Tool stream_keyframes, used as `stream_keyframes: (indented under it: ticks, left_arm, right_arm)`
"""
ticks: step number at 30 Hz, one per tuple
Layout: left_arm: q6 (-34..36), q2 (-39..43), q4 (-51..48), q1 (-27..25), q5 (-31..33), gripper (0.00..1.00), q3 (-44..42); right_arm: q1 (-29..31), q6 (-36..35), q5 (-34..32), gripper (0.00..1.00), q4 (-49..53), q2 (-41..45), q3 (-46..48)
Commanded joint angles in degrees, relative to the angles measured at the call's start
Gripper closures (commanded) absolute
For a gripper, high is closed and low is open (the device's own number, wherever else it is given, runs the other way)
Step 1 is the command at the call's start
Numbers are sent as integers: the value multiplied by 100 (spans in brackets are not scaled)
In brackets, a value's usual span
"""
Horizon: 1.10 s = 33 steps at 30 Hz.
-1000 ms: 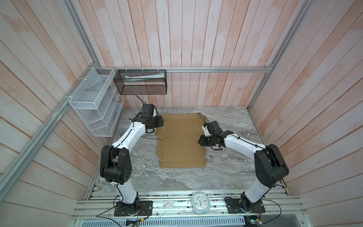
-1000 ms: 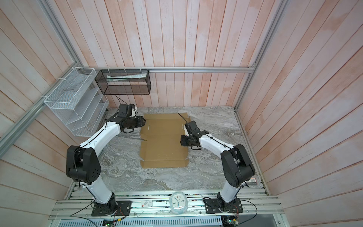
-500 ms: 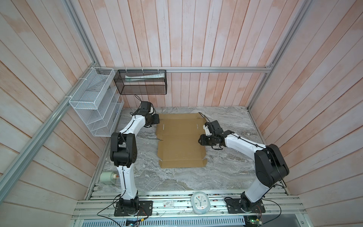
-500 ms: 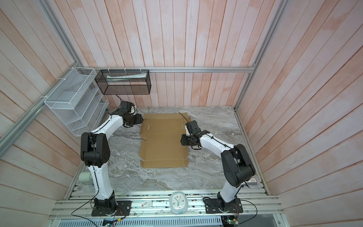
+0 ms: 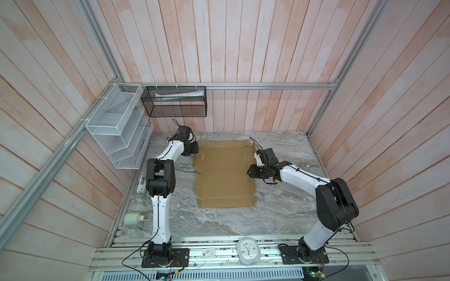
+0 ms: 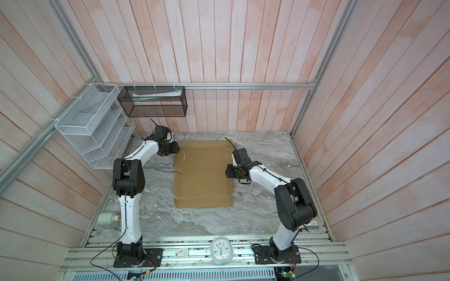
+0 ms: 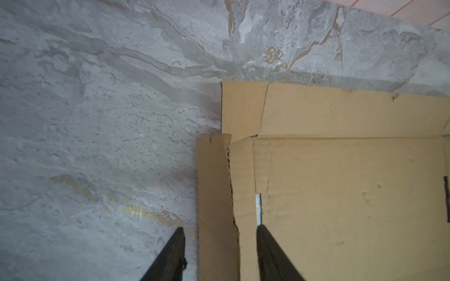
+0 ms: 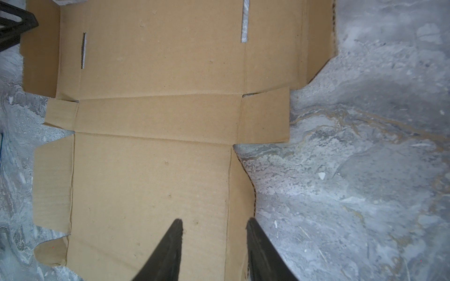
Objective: Fold the paper box
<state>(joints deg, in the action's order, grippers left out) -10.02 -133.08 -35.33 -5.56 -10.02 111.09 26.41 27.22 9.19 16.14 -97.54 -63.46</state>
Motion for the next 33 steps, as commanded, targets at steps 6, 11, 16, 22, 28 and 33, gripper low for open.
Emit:
stream_keyframes:
  ticks: [6, 11, 16, 22, 28, 33]
  left_arm:
    - [32, -382, -299, -68, 108, 63, 451]
    - [44, -421, -389, -66, 201, 72, 573]
    - [38, -390, -403, -68, 287, 83, 567]
    - [45, -327, -358, -61, 384, 92, 494]
    - [-50, -140, -184, -50, 448, 100, 277]
    - [-182, 328, 285, -37, 466, 100, -342]
  right_arm:
    - [-75, -7, 149, 55, -119, -253, -85]
    - [-101, -6, 206, 55, -172, -300, -53]
    - [-125, 20, 292, 55, -243, -293, -44]
    - [-128, 53, 376, 55, -344, -241, -26]
    - [-154, 207, 595, 55, -490, -231, -22]
    - [-150, 532, 773, 55, -711, -257, -28]
